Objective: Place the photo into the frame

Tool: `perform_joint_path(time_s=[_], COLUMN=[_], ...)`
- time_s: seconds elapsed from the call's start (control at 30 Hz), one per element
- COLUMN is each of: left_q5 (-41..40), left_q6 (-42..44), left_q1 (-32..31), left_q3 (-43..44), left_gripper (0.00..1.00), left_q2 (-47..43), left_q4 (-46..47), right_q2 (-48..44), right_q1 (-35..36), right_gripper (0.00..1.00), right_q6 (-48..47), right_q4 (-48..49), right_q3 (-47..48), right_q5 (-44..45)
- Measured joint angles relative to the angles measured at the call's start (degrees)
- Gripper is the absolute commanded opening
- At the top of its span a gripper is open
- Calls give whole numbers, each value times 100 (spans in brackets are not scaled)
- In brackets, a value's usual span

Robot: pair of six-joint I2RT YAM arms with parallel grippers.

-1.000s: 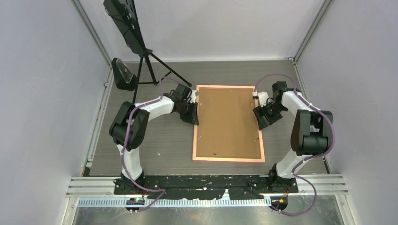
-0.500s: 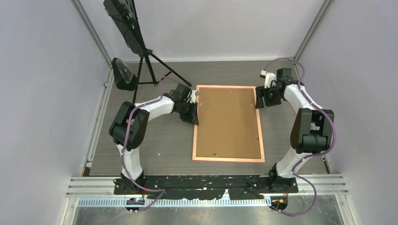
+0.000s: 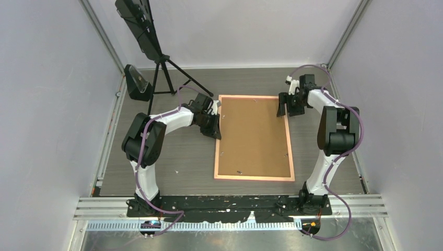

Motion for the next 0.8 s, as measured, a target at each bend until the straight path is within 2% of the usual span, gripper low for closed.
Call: perform_joint_path(time_s=[0.8], left_q5=[0], left_q6=[0], left_q1=[0], left_q3=[2], left_gripper=[0], left_q2=[0], left_q4=[-2], right_q2=[170], right_q1=[293], right_gripper=[58], right_q6=[122], right_q4=[286], right_q3=[4], right_q5=[933])
